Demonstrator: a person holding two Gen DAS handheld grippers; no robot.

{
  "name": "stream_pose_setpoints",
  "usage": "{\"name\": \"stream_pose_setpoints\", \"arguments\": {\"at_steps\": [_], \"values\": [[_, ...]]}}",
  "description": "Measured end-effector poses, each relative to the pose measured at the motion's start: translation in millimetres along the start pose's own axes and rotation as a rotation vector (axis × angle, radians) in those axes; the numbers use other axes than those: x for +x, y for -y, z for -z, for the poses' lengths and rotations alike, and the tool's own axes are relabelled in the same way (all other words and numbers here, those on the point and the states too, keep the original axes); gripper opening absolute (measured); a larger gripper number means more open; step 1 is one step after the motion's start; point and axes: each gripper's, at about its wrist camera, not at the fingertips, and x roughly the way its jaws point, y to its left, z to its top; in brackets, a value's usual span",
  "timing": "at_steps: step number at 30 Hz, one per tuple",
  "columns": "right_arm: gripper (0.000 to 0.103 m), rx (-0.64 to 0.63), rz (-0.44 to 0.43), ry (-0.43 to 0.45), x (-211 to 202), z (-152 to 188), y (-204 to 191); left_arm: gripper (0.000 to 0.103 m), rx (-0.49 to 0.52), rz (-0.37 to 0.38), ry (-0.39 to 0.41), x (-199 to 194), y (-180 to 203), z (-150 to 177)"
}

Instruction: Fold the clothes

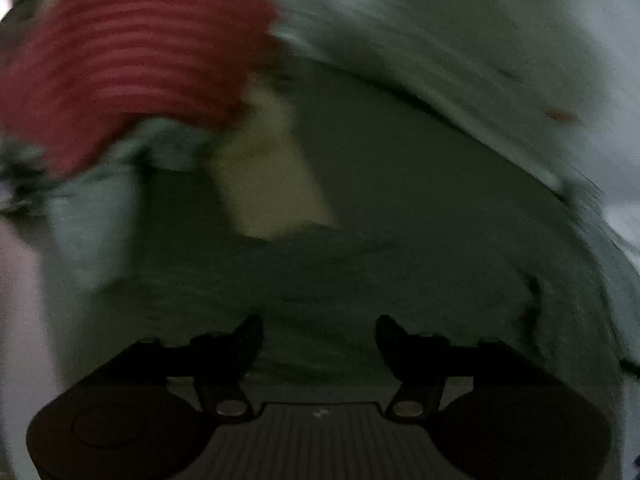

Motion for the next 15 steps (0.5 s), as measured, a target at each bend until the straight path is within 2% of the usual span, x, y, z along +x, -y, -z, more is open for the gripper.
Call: {"name": "stream_pose_setpoints", "arguments": {"at_steps": [4,8,12,15], "values": [[0.079,0.102,0.095,-0.107,-23.6,70.9,50.9,0.068,0.158,0.143,-0.063,0.6,65.8,33.8],[0.089,0.285,0.104,-0.149,-46.3,121.1,86.8,0.076,0.314,0.254,-0.142,3.9,125.6,73.0],[0.089,0.285,0.121,-0.159,-77.7,151.6,108.7,0.076,0.393,0.271,-0.232,11.3,164.1,105.5],[0.088,0.287,0.164,-0.082,-96.7,163.1,134.8,0.081,0.371,0.219,-0.243,11.8,175.3,124.2]]}}
